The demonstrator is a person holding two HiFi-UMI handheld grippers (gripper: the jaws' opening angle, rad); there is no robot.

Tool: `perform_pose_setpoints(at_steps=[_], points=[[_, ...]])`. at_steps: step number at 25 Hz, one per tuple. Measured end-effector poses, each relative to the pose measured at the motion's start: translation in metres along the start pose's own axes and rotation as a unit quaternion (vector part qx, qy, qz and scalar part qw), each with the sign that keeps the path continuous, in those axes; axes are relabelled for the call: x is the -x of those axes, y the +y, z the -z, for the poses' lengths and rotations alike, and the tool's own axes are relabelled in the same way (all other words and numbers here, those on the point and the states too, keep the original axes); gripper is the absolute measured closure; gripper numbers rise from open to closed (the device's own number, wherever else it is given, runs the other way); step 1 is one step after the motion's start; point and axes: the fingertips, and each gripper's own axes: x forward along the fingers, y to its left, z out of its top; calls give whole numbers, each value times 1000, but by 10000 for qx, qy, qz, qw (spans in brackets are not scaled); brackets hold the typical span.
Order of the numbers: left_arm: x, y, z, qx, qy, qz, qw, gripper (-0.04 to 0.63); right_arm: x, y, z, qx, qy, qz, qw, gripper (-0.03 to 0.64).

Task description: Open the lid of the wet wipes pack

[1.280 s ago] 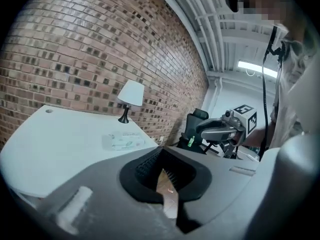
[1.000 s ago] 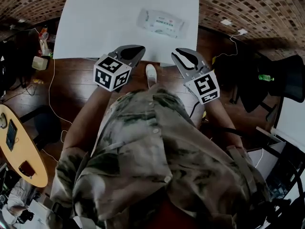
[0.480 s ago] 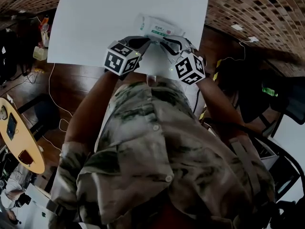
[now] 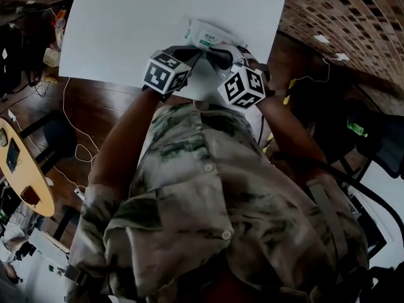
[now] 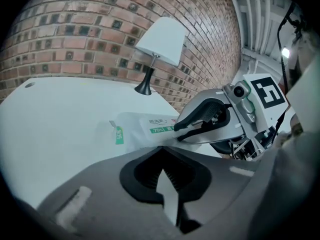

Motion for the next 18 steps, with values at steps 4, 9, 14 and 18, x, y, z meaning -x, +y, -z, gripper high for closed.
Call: perform_pose_setpoints(at_steps=[4,9,14,18], points=[[-6,2,1,-25,111,-2,9999,594,1,-1,0,-35,-42,-111,9999,572],[-6,2,2,-46,74,-80,9999,594,4,1,-4,-144,-131,-248,9995,594],[-5,3,4,-20,116,-48,9999,594,16,-17,-16,-400,-377,-192,9983,598],[-5,1,6,98,91,3,9999,594,25,-40,-21,-727,-571,-75,9957,601]])
